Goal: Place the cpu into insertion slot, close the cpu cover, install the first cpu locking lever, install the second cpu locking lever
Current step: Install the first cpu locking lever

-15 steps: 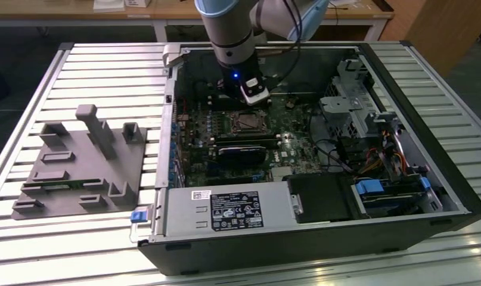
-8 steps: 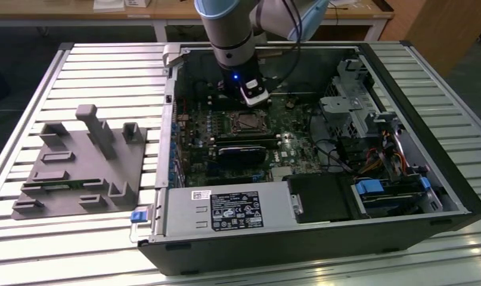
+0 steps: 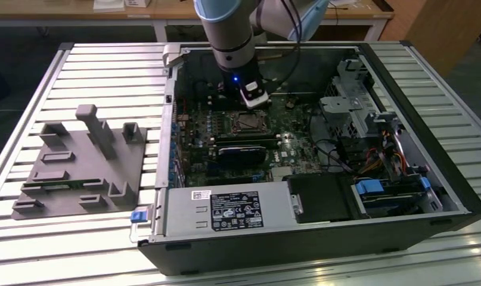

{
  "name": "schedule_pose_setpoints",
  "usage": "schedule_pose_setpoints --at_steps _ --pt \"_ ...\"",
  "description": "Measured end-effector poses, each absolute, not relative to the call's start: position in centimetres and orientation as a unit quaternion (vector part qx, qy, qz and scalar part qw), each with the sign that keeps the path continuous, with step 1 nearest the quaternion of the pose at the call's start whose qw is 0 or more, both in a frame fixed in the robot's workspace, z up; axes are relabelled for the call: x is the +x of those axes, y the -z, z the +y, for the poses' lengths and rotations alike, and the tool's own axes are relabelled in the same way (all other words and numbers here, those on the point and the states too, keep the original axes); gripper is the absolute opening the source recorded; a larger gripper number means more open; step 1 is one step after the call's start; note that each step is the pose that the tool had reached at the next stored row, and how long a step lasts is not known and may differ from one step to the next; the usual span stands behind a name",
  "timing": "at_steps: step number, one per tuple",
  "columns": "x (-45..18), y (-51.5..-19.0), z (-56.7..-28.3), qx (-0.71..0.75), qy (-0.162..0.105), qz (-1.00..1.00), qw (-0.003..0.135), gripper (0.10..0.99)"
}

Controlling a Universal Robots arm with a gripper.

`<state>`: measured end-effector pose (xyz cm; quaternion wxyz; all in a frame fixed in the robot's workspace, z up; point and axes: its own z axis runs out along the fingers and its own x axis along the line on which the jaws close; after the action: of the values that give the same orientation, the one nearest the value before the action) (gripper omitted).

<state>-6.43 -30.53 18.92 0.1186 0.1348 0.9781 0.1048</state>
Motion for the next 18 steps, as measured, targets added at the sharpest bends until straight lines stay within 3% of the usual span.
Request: schedule_pose_setpoints --at_steps 18 --pt "-6.4 -21.1 -30.5 0.135 -0.109 0.978 0.118 0.106"
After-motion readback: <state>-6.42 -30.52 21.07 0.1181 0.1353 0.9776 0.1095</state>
